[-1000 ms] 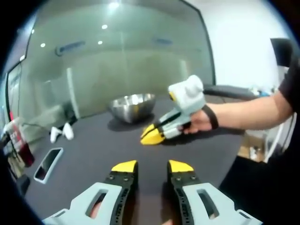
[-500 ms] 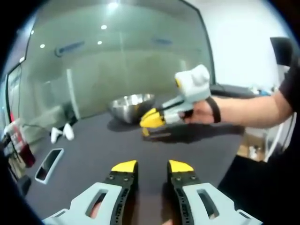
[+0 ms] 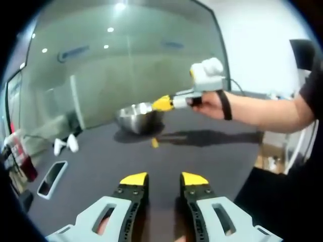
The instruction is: Pick up the QQ candy scattered on the table and place it into the stainless steel bowl on the table
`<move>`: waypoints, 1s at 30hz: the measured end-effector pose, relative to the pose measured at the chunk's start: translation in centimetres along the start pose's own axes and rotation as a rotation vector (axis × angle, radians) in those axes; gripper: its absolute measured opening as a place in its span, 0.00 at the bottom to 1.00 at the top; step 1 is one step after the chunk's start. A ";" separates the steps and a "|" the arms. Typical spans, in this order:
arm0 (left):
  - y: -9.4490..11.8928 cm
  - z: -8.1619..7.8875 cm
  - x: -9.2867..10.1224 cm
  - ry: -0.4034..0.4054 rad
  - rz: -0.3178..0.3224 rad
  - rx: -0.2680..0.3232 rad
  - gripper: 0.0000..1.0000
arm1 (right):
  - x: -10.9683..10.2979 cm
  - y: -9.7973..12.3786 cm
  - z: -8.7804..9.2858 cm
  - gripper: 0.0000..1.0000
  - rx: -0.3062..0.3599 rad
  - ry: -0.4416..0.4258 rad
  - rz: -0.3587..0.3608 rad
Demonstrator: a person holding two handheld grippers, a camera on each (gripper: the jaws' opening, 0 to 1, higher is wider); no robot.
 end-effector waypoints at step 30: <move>-0.1 -0.3 2.1 0.004 -0.006 -0.016 0.27 | 4.4 -2.2 -0.9 0.20 0.013 -0.131 0.122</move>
Point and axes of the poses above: the point that each gripper's makers call its tool centre point, and the gripper's own axes: y roughly backward along the fingers, x roughly to its right, z roughly out of its underside, the point moved 8 cm from there along y, roughly backward along the fingers, and after that the axes turned 8 degrees about x, right-handed, at the moved point
